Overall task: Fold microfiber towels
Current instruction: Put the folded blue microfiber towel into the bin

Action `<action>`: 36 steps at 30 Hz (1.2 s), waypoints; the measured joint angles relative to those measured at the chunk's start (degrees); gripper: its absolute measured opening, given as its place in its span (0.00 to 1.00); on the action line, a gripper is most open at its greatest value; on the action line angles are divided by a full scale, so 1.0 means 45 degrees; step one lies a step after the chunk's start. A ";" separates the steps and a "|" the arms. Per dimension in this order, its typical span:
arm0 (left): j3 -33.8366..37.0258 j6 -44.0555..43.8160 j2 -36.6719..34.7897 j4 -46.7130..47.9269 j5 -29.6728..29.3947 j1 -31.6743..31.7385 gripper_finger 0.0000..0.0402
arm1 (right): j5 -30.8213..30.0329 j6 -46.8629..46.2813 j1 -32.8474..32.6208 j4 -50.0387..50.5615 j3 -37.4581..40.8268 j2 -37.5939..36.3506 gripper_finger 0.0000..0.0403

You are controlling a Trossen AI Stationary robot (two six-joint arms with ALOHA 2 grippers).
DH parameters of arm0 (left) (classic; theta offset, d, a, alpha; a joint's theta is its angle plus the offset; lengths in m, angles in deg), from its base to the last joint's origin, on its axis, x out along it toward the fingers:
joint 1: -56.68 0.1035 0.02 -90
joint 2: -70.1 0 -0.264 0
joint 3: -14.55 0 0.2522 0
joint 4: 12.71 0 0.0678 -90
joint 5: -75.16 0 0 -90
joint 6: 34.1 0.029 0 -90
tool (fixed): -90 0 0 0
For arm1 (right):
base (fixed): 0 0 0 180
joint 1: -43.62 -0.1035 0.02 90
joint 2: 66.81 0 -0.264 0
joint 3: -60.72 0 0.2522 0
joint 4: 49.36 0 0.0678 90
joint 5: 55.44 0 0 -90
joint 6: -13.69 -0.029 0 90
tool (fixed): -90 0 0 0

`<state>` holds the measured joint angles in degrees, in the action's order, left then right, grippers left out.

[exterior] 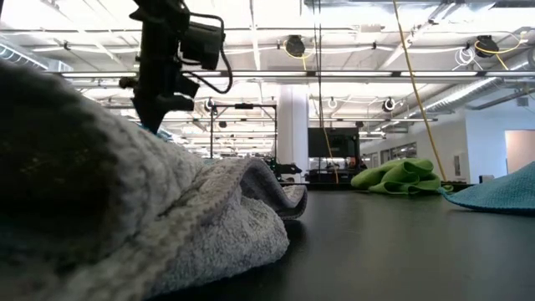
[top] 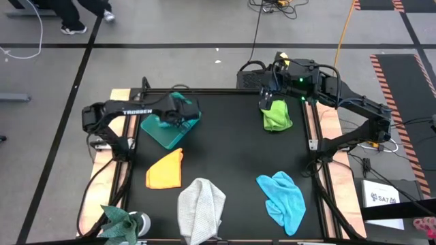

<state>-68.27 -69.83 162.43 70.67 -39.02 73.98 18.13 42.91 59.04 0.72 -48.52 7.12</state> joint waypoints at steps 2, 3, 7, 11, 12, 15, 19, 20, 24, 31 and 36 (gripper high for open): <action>0.0369 -0.0374 0.0005 -0.0357 0.0368 -0.0295 0.00 | 0.0002 0.0004 0.0000 0.0000 0.0000 0.0000 0.36; 0.0510 -0.0546 0.0005 -0.0575 0.0470 -0.0442 0.00 | 0.0005 0.0008 0.0000 0.0000 0.0000 0.0000 0.36; 0.0825 -0.1051 0.0005 -0.0964 0.0717 -0.0877 0.00 | 0.0005 0.0004 0.0000 0.0001 0.0000 0.0000 0.36; 0.0836 -0.1236 0.0005 -0.0974 0.1055 -0.1067 0.02 | 0.0005 -0.0001 0.0000 0.0005 0.0000 0.0000 0.36; 0.0836 -0.1335 0.0005 -0.0960 0.1104 -0.1068 0.05 | 0.0005 -0.0001 0.0000 0.0005 0.0000 0.0000 0.36; 0.0836 -0.1472 0.0005 -0.0935 0.1330 -0.1060 0.15 | 0.0005 -0.0003 0.0000 0.0010 0.0000 0.0000 0.36; 0.0836 -0.1478 0.0005 -0.0926 0.1423 -0.1190 0.28 | 0.0005 -0.0006 0.0000 0.0025 0.0000 0.0000 0.36; 0.0836 -0.1540 0.0005 -0.0926 0.1501 -0.1216 0.31 | 0.0005 -0.0006 0.0000 0.0055 0.0000 0.0000 0.36; 0.0836 -0.2168 0.0005 -0.0930 0.2172 -0.1436 0.39 | 0.0005 -0.0011 0.0000 0.0227 0.0004 0.0000 0.36; 0.0836 -0.3251 0.0005 -0.0796 0.1690 -0.2016 0.40 | 0.0010 -0.0177 0.0000 0.0653 0.0005 0.0000 0.36; 0.0836 -0.3606 0.0005 -0.0890 0.0151 -0.1582 0.39 | 0.0010 -0.0249 0.0000 0.0656 0.0005 0.0000 0.36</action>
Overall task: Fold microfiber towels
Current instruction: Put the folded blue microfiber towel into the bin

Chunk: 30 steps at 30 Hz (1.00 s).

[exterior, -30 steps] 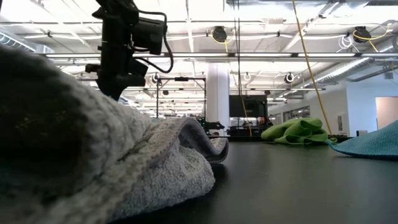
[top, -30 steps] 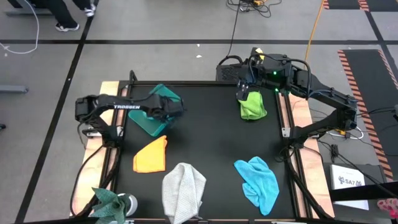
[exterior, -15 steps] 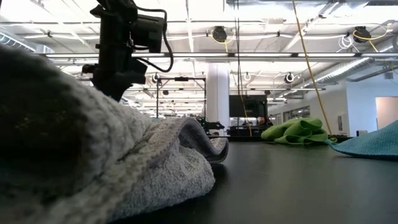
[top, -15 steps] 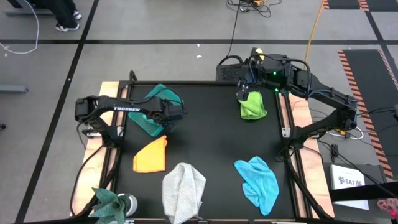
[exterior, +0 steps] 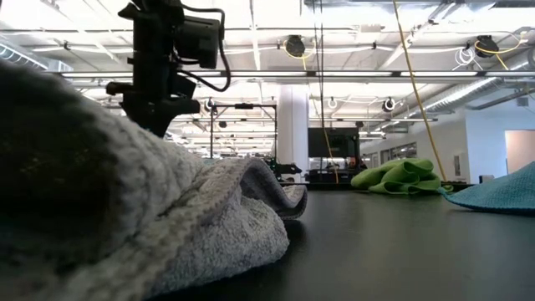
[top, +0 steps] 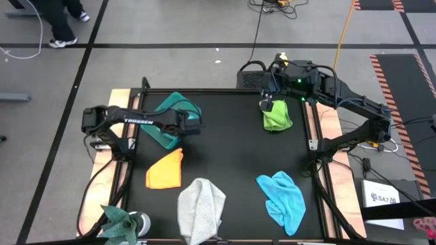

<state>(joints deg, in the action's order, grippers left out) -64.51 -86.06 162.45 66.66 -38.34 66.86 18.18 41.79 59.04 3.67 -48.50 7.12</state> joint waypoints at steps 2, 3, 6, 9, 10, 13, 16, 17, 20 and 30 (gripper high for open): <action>0.0000 0.0349 0.0000 -0.0140 -0.0022 0.0358 0.39 | 0.0000 0.0000 0.0000 0.0000 0.0000 0.0000 0.36; 0.0000 0.0615 0.0000 -0.0302 0.0026 0.0527 0.39 | 0.0000 -0.0004 0.0000 -0.0018 0.0004 0.0000 0.36; 0.0000 0.1598 0.0000 -0.0850 0.0213 0.1002 0.33 | -0.0003 -0.0094 0.0000 -0.0367 0.0240 -0.0005 0.36; 0.0000 0.2616 0.0000 -0.1543 0.0585 0.1483 0.20 | 0.0000 -0.0097 0.0000 -0.0394 0.0542 0.0010 0.36; -0.0002 0.2911 0.0000 -0.1716 0.0632 0.1626 0.15 | 0.0000 -0.0097 0.0000 -0.0396 0.0650 0.0007 0.36; -0.0005 0.3593 0.0000 -0.2052 0.0629 0.2060 0.03 | -0.0007 -0.0041 0.0000 -0.0680 0.1051 -0.0005 0.36; -0.0005 0.3822 0.0000 -0.1990 0.0601 0.2502 0.02 | -0.0006 -0.0015 0.0001 -0.1238 0.1428 -0.0052 0.36; 0.0001 0.3838 0.0000 -0.1937 0.0592 0.2633 0.01 | -0.0020 0.0001 0.0005 -0.1363 0.1487 -0.0073 0.36; 0.0319 0.3977 -0.0010 -0.1997 0.0711 0.3019 0.01 | -0.0071 0.0115 0.0005 -0.1728 0.1501 -0.0184 0.36; 0.2361 0.4123 -0.0010 -0.3741 0.2431 0.3403 0.00 | -0.0092 0.0321 0.0010 -0.1997 0.1501 -0.0355 0.36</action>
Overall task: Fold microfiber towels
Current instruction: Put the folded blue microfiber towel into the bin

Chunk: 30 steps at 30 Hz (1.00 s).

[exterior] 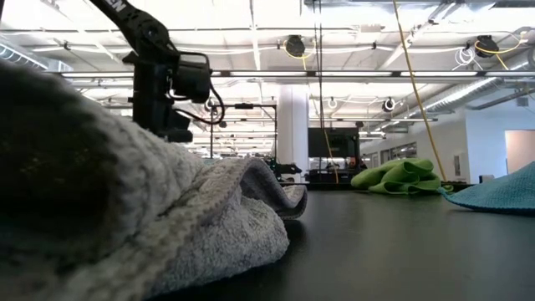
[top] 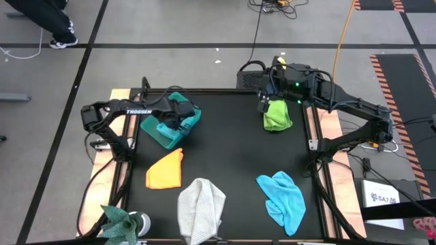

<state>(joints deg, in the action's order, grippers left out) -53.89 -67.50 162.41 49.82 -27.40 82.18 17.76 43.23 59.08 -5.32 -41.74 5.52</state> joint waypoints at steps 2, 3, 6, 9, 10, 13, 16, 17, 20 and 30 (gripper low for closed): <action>0.0224 0.0033 0.0000 -0.0392 0.0133 -0.0001 0.00 | -0.0005 0.0009 0.0000 -0.0020 0.0000 0.0000 0.36; 0.0347 0.0098 0.0000 -0.0601 0.0137 -0.0020 0.00 | -0.0008 0.0009 0.0000 -0.0032 0.0000 -0.0003 0.36; 0.0661 0.0327 0.0000 -0.0897 0.0080 -0.0024 0.00 | -0.0012 -0.0039 0.0000 -0.0029 0.0000 -0.0005 0.36; 0.1009 0.0363 0.0000 -0.0918 -0.0328 0.0138 0.00 | -0.0015 -0.0044 0.0000 -0.0029 0.0000 -0.0005 0.36; 0.1105 0.0363 0.0000 -0.0920 -0.0508 0.0221 0.00 | -0.0015 -0.0049 0.0000 -0.0032 0.0000 -0.0005 0.36; 0.1332 0.0405 0.0000 -0.0990 -0.0902 0.0482 0.00 | -0.0010 -0.0039 0.0000 -0.0030 0.0000 -0.0005 0.36; 0.1413 0.0678 -0.0015 -0.1379 -0.1118 0.0778 0.00 | -0.0010 -0.0039 -0.0005 -0.0116 0.0000 -0.0005 0.36; 0.1421 0.0815 -0.0015 -0.1534 -0.1200 0.0868 0.00 | -0.0010 -0.0044 -0.0005 -0.0130 0.0000 -0.0005 0.36; 0.1433 0.1077 -0.0010 -0.1945 -0.1719 0.1082 0.00 | 0.0005 -0.0039 -0.0005 -0.0300 0.0000 -0.0005 0.36; 0.1424 0.1742 -0.0044 -0.1984 -0.3091 0.1895 0.00 | 0.0019 0.0009 -0.0005 -0.0505 0.0000 -0.0005 0.36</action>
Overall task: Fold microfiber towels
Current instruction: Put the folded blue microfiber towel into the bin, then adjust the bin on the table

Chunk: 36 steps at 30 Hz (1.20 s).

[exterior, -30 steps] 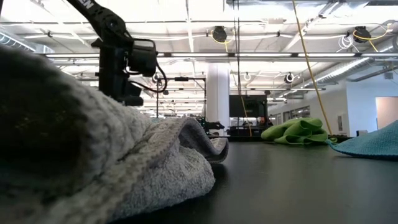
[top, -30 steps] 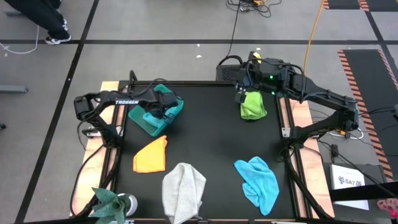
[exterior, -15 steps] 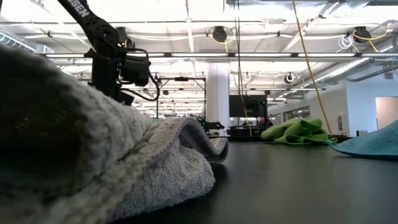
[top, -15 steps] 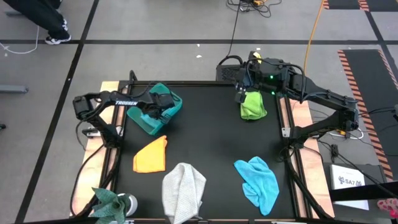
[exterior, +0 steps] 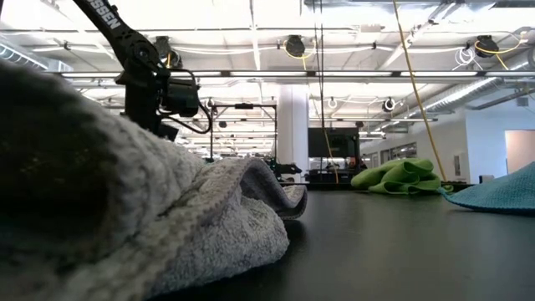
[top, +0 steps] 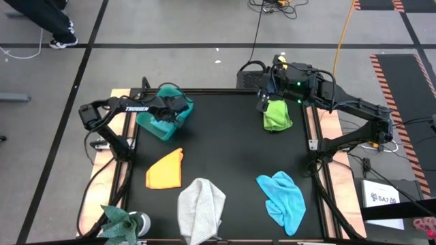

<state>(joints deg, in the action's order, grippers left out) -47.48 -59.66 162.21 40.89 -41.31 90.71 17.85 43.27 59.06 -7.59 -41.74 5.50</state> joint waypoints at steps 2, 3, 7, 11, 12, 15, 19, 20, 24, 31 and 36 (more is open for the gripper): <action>0.0013 -0.0015 -0.0153 -0.0052 -0.0105 -0.0003 0.00 | 0.0003 0.0000 0.0000 0.0000 0.0000 0.0000 0.36; -0.0038 -0.0029 -0.0271 -0.0061 -0.0130 -0.0047 0.00 | 0.0004 0.0000 0.0000 0.0000 0.0000 0.0000 0.36; -0.0423 -0.0090 -0.0956 -0.0147 0.0116 -0.0332 0.00 | 0.0005 0.0000 0.0000 0.0000 0.0000 0.0000 0.36; -0.0901 -0.0112 -0.1976 -0.0133 0.0518 -0.0665 0.00 | 0.0081 -0.0261 0.0000 0.0034 0.0000 0.0000 0.36; -0.1032 -0.0116 -0.2296 -0.0140 0.0671 -0.0751 0.00 | 0.0143 -0.0382 0.0000 0.0119 0.0000 0.0017 0.36; -0.1373 -0.0385 -0.3295 -0.0140 0.0883 -0.1012 0.00 | 0.0740 -0.0821 0.0017 0.0631 -0.0024 0.0426 0.32; -0.1590 -0.1057 -0.4713 -0.0111 0.0742 -0.1373 0.00 | 0.1669 -0.1286 0.0149 0.1069 0.0103 0.1546 0.13; -0.1599 -0.1155 -0.4979 0.0038 0.0558 -0.1467 0.00 | 0.1888 -0.1262 0.0212 0.1093 0.0144 0.1806 0.07; -0.1593 -0.1705 -0.5377 0.1472 0.0175 -0.1577 0.00 | 0.2088 -0.1185 0.0282 0.0819 0.0151 0.2696 0.02; -0.1065 -0.2044 -0.4339 0.3047 0.0889 -0.1953 0.00 | 0.2114 -0.1412 0.0209 0.0381 0.0151 0.2904 0.00; -0.1060 -0.1985 -0.3273 0.3423 0.1782 -0.2335 0.00 | 0.2108 -0.1749 0.0214 0.0454 0.0151 0.2519 0.00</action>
<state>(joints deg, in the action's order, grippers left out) -52.25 -68.60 147.49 56.30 -33.29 80.20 27.33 35.40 60.02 -5.55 -41.07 16.83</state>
